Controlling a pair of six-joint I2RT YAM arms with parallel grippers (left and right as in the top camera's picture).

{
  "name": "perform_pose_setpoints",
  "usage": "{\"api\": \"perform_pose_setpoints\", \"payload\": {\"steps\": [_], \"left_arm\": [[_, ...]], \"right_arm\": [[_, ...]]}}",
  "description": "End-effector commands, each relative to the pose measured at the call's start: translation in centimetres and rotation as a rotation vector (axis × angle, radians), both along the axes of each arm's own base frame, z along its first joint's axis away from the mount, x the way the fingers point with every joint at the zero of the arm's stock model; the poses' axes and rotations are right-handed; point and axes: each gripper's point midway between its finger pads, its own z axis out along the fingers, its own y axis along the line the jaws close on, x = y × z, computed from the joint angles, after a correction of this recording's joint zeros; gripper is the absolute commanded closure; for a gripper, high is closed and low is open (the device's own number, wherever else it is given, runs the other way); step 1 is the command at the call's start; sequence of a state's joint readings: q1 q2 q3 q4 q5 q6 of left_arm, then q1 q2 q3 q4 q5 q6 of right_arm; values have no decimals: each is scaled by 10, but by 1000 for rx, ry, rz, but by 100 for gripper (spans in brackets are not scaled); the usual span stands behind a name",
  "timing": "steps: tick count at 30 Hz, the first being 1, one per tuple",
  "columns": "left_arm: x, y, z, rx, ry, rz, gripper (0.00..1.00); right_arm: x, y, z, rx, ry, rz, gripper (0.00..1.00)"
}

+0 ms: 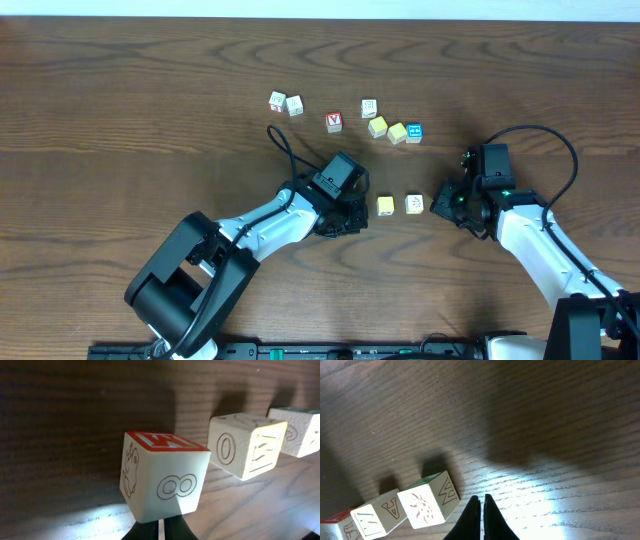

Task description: Lift 3 blocks

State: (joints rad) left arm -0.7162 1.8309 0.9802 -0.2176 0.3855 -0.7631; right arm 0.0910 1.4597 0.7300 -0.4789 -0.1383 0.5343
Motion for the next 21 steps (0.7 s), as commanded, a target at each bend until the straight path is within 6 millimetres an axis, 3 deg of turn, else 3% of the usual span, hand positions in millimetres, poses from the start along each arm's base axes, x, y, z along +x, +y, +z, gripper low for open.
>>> {"api": "perform_pose_setpoints", "payload": {"steps": [1, 21], "left_arm": [[4, 2, 4, -2, -28, 15, 93], [12, -5, 10, -36, -65, 15, 93]], "right_arm": [[-3, 3, -2, 5, 7, -1, 97], [0, 3, -1, 6, -3, -1, 96]]}}
